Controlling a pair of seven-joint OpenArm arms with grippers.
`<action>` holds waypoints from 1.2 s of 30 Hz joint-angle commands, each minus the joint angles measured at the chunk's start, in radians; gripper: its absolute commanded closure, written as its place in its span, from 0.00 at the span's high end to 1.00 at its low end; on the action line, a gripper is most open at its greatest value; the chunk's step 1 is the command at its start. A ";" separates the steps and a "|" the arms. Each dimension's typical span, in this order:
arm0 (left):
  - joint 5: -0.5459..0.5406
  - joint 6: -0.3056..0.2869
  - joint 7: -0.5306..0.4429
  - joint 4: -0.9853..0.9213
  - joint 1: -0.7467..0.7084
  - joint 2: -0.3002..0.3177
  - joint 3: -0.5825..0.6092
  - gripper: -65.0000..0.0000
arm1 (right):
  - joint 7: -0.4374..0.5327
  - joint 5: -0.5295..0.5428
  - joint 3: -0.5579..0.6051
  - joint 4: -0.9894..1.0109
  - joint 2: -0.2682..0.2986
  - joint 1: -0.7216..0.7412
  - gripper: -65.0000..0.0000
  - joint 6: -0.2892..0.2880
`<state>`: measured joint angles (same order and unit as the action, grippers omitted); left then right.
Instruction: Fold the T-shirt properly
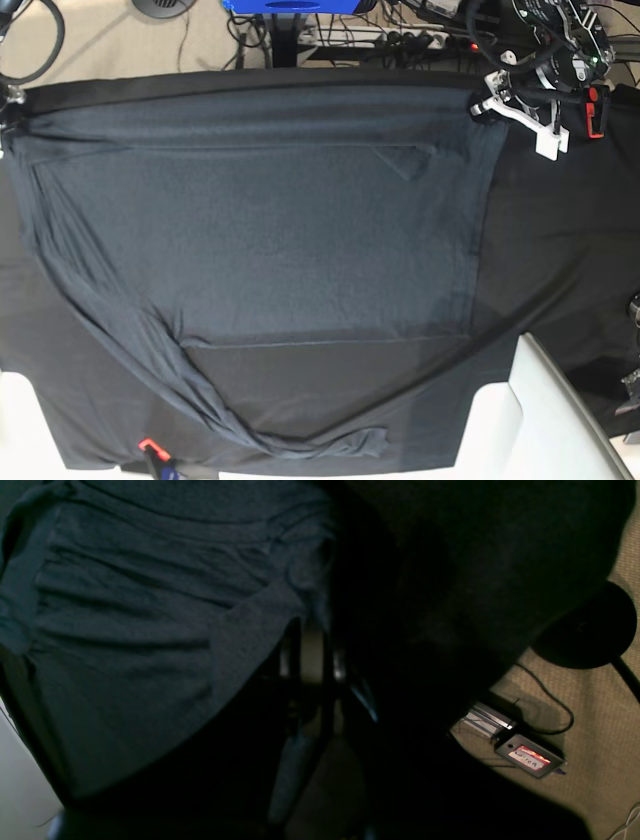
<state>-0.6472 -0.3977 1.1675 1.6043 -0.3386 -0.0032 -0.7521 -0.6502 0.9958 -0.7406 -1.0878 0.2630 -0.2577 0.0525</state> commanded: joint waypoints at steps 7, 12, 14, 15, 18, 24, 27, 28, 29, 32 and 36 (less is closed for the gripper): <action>-0.007 -0.004 -0.011 0.023 -0.018 0.010 0.041 0.00 | 0.014 -0.019 -0.009 -0.013 0.020 -0.018 0.01 0.010; -0.007 -0.004 -0.013 0.023 -0.021 0.006 0.070 0.00 | 0.013 -0.024 -0.007 -0.064 0.005 -0.019 0.01 0.010; -0.007 -0.004 -0.013 0.023 -0.018 0.006 0.070 0.00 | 0.011 -0.024 -0.007 -0.085 -0.004 -0.021 0.01 0.016; -0.006 -0.004 -0.013 0.023 -0.017 0.006 0.069 0.00 | 0.011 -0.024 -0.007 -0.090 -0.006 -0.025 0.01 0.016; -0.006 -0.004 -0.013 0.023 -0.014 0.006 0.064 0.00 | 0.011 -0.024 -0.006 -0.091 -0.008 -0.025 0.01 0.017; -0.006 -0.004 -0.013 0.020 -0.012 0.009 0.064 0.00 | 0.010 -0.024 -0.006 -0.090 -0.014 -0.025 0.03 0.017; -0.006 -0.002 -0.013 0.017 -0.011 0.010 0.064 0.00 | 0.010 -0.024 -0.006 -0.088 -0.012 -0.025 0.12 0.017; -0.006 -0.002 -0.013 0.015 -0.011 0.010 0.064 0.00 | 0.010 -0.024 -0.006 -0.088 -0.012 -0.025 0.16 0.017; -0.006 -0.002 -0.013 0.015 -0.011 0.010 0.064 0.00 | 0.010 -0.024 -0.006 -0.087 -0.011 -0.025 0.21 0.019; -0.006 0.004 -0.013 0.015 -0.011 0.010 0.062 0.10 | 0.010 -0.024 -0.007 -0.087 -0.011 -0.024 0.30 0.019; -0.006 0.090 -0.014 0.015 -0.011 0.010 0.061 0.46 | 0.010 -0.024 -0.007 -0.087 -0.011 -0.022 0.46 0.085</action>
<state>-0.6361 -0.3042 1.1606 1.6062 -0.3492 -0.0006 -0.6865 -0.6456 0.9905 -0.7406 -1.1679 0.2348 -0.2768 0.1165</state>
